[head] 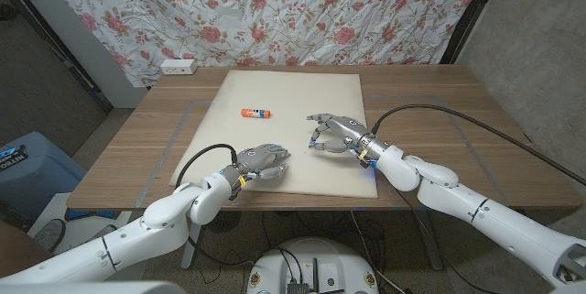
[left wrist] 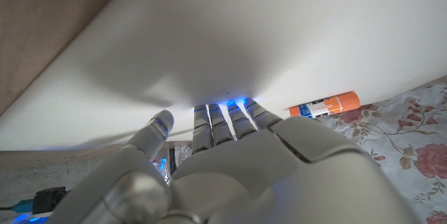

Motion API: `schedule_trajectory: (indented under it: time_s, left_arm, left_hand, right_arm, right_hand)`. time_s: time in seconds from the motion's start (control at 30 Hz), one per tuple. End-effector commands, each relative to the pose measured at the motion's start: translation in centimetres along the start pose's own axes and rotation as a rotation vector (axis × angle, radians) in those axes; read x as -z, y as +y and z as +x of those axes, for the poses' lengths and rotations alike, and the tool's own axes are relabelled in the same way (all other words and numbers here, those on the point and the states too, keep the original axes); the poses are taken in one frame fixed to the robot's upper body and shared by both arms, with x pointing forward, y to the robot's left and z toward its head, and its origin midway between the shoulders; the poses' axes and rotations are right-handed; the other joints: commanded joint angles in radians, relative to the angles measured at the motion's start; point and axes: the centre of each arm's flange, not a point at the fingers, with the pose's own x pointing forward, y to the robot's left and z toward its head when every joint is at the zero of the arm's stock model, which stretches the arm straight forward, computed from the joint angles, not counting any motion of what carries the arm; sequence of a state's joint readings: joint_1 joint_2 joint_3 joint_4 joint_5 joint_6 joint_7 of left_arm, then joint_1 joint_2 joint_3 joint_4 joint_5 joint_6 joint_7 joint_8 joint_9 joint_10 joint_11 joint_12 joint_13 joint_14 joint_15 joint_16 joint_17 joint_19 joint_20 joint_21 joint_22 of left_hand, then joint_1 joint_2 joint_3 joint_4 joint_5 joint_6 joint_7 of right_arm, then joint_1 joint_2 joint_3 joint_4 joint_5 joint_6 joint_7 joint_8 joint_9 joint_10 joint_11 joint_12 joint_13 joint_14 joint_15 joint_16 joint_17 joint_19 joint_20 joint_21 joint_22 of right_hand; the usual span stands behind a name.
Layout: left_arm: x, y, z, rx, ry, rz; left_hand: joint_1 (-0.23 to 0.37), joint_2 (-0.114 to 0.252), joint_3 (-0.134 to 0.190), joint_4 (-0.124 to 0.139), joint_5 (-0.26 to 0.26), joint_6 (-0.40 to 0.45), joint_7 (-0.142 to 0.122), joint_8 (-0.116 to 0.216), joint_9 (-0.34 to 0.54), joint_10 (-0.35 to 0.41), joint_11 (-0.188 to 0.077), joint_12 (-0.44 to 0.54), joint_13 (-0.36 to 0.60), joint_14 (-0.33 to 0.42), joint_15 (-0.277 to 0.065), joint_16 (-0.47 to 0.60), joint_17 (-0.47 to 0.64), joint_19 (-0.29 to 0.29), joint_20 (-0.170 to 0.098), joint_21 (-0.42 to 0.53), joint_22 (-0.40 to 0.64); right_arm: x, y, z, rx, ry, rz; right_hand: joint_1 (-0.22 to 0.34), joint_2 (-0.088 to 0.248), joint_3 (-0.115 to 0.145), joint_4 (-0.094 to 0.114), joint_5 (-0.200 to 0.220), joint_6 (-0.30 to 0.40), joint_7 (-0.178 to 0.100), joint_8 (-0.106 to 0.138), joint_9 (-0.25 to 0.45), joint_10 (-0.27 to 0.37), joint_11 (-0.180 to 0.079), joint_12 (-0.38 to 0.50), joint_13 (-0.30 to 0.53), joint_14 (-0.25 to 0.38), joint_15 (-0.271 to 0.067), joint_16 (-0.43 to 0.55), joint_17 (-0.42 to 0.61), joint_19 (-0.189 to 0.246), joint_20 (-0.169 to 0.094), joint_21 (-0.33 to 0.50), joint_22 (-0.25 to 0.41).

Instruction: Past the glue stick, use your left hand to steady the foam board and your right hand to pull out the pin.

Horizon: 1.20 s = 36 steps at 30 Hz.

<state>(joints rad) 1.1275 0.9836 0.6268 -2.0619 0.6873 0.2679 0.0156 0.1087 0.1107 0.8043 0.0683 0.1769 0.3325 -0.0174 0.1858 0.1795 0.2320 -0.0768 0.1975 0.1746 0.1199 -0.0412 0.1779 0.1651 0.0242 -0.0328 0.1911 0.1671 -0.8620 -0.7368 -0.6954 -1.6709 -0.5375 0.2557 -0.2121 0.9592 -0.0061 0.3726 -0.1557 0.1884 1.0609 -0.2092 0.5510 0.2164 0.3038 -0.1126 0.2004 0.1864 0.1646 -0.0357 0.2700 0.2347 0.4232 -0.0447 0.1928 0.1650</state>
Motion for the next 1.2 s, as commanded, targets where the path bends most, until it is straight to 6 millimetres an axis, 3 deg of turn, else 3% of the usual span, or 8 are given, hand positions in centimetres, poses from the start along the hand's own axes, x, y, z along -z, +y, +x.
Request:
schedule_trajectory:
  time_s: [0.03, 0.67, 1.2]
  left_arm:
    - [0.0, 1.0, 0.0, -0.034, -0.004, 0.015]
    - [0.0, 2.2, -0.6, -0.109, 0.007, 0.009]
    - [1.1, 4.7, -0.8, -0.272, 0.086, -0.091]
  left_hand:
    - [0.012, 0.084, 0.001, -0.007, -0.003, 0.009, -0.001, 0.002, 0.001, 0.004, 0.005, -0.001, 0.005, 0.007, -0.039, 0.005, 0.006, 0.007, -0.042, 0.001, 0.003]
    - [0.015, 0.086, -0.003, -0.005, -0.003, 0.014, 0.001, 0.003, 0.001, 0.0, 0.007, -0.003, 0.005, 0.015, -0.042, 0.009, 0.007, 0.021, -0.039, 0.005, 0.003]
    - [0.012, 0.083, -0.004, 0.004, -0.002, 0.01, 0.001, 0.0, 0.002, -0.013, 0.005, -0.008, 0.005, 0.014, -0.039, 0.008, 0.008, 0.034, -0.037, 0.008, 0.002]
  right_arm:
    - [0.0, -1.1, -0.1, 0.022, 0.003, -0.001]
    - [0.3, -1.6, -0.4, 0.031, 0.023, -0.015]
    - [1.0, -2.8, -0.4, 0.023, 0.043, -0.066]
  right_hand:
    - [0.001, 0.015, -0.005, -0.001, -0.003, 0.008, -0.003, -0.003, 0.004, 0.006, 0.0, -0.002, 0.0, 0.009, -0.063, 0.005, 0.006, 0.008, -0.016, -0.001, 0.003]
    - [0.003, 0.016, -0.01, -0.001, -0.003, 0.018, -0.002, -0.002, 0.003, 0.013, 0.001, -0.002, 0.0, 0.011, -0.062, 0.006, 0.007, 0.008, -0.014, -0.001, 0.003]
    - [0.004, 0.009, -0.016, -0.003, 0.0, 0.041, -0.004, 0.004, 0.002, 0.023, 0.006, 0.0, 0.0, 0.016, -0.056, 0.008, 0.008, 0.012, -0.009, -0.001, 0.003]
